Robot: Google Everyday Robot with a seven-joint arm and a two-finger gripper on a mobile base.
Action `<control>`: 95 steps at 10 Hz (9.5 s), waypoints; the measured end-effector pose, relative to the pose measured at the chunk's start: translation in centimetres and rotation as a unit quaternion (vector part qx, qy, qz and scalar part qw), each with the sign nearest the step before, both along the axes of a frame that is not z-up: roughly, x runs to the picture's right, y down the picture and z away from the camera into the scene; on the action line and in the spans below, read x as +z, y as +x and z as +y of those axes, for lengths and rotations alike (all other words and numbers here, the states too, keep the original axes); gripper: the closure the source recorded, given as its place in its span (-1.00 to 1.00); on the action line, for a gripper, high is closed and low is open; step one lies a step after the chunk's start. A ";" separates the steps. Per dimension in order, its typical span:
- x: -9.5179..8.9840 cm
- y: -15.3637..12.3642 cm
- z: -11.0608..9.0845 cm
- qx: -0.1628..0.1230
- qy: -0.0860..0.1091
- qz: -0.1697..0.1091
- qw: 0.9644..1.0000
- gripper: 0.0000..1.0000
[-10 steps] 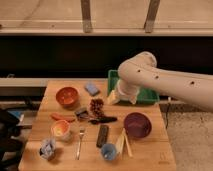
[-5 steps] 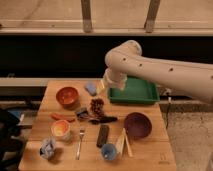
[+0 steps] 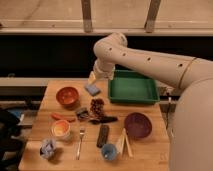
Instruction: Wipe purple bowl with sponge
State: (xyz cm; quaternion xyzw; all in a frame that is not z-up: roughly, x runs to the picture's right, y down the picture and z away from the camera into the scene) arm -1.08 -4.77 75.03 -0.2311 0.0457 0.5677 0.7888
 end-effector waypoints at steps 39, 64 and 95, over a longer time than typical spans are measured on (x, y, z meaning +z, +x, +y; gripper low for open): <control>25.1 -4.3 4.6 -0.035 -0.046 -0.063 0.996 -0.46; 2.6 9.8 3.0 -0.023 -0.081 0.120 0.989 0.82; -1.5 21.1 23.7 0.132 -0.268 0.274 0.914 0.82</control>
